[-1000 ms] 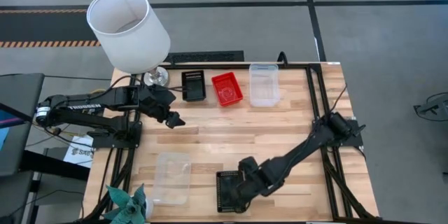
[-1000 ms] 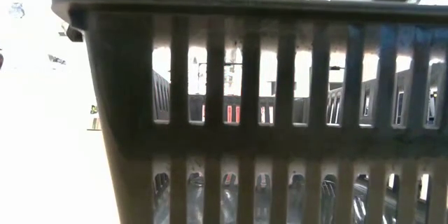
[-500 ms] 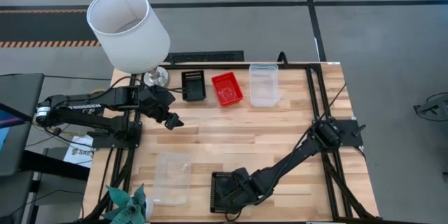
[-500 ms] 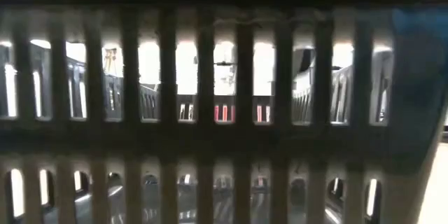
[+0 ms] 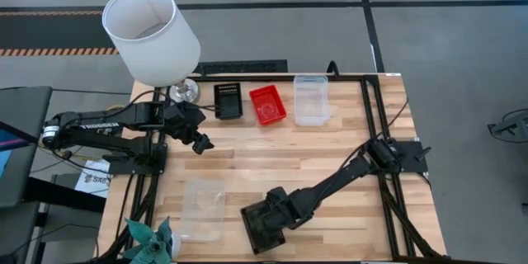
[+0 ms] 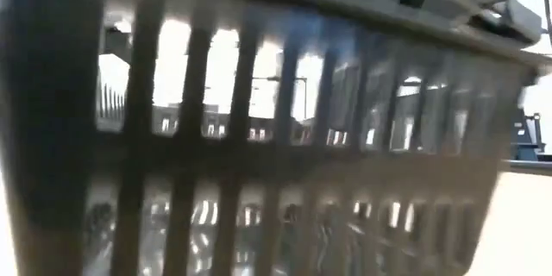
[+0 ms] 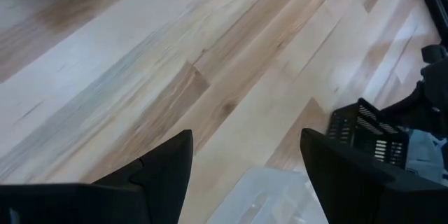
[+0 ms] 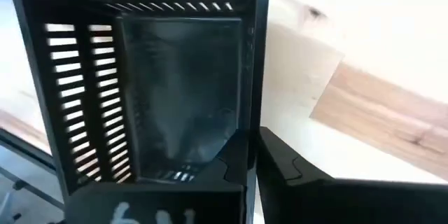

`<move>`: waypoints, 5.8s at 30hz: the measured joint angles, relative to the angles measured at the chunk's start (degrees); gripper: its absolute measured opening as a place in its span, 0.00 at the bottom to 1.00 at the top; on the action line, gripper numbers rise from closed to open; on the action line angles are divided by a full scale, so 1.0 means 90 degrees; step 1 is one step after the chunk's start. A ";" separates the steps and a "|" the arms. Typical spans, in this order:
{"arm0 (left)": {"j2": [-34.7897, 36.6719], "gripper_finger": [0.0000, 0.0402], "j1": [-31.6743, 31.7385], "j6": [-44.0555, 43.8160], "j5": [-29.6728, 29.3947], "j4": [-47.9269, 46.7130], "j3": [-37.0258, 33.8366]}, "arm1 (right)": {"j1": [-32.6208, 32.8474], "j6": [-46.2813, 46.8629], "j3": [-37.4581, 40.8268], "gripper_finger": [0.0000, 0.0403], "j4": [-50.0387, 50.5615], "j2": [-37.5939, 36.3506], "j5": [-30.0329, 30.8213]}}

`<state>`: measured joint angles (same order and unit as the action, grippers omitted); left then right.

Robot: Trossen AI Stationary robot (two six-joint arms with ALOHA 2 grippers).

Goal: Stack baskets by color
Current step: Stack the bottom black bin on the top black bin, then stack the bottom transparent bin on the top transparent bin

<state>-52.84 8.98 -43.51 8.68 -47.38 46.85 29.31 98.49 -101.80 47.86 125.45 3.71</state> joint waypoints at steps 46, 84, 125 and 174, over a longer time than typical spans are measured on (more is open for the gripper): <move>0.1955 0.63 0.0006 -0.2078 -0.2431 -0.0961 -0.0002 | -0.5998 -0.5041 -0.0049 0.02 -0.3337 -0.0542 -0.1376; 0.1955 0.63 0.0006 -0.2307 -0.2551 -0.0962 -0.0002 | -0.6061 -0.5335 -0.1396 0.07 -0.2346 0.0529 -0.1400; 0.1836 0.63 -0.0194 -0.1909 0.0065 -0.2362 -0.0002 | -0.5065 -0.6771 -0.1398 0.31 0.0565 -0.1266 -0.2103; -0.3057 0.63 -0.5812 -0.6804 -0.0722 0.0541 -0.0027 | 0.0149 -0.2495 -0.1393 0.30 0.3596 -0.1562 0.1085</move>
<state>-80.35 -43.33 -104.74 2.18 -42.51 46.61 30.66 76.04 -114.34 80.23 111.39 13.47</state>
